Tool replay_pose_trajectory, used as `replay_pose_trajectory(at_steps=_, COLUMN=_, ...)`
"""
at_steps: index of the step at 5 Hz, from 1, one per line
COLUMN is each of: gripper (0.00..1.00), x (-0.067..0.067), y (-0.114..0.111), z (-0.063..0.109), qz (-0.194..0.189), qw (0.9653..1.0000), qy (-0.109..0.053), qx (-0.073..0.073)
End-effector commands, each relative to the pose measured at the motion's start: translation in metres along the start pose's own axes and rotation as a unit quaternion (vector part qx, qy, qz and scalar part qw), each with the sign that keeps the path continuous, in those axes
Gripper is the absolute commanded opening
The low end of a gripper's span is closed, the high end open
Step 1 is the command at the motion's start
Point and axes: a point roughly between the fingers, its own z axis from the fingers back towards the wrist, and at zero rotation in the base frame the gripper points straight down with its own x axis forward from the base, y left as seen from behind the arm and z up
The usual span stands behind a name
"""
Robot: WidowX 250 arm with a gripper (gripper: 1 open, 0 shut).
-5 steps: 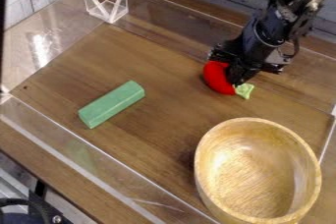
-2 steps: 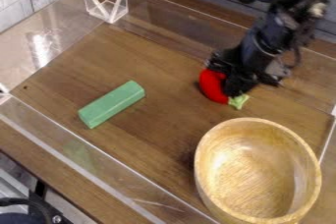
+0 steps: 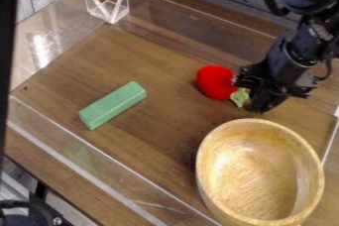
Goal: Move the red object to the right side of the table
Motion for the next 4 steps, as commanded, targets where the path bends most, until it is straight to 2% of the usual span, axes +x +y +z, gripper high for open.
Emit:
replay_pose_trajectory(at_steps=1, gripper=0.00, x=0.012, y=-0.002, z=0.008, qz=0.000, qw=0.9991, qy=-0.018, qx=-0.039)
replay_pose_trajectory(at_steps=2, gripper=0.00, x=0.015, y=0.001, z=0.005, qz=-0.009, qw=0.9985, qy=-0.019, qx=-0.051)
replay_pose_trajectory(at_steps=4, gripper=0.00, x=0.011, y=0.012, z=0.016, qz=0.014, qw=0.9974, qy=-0.018, qx=-0.069)
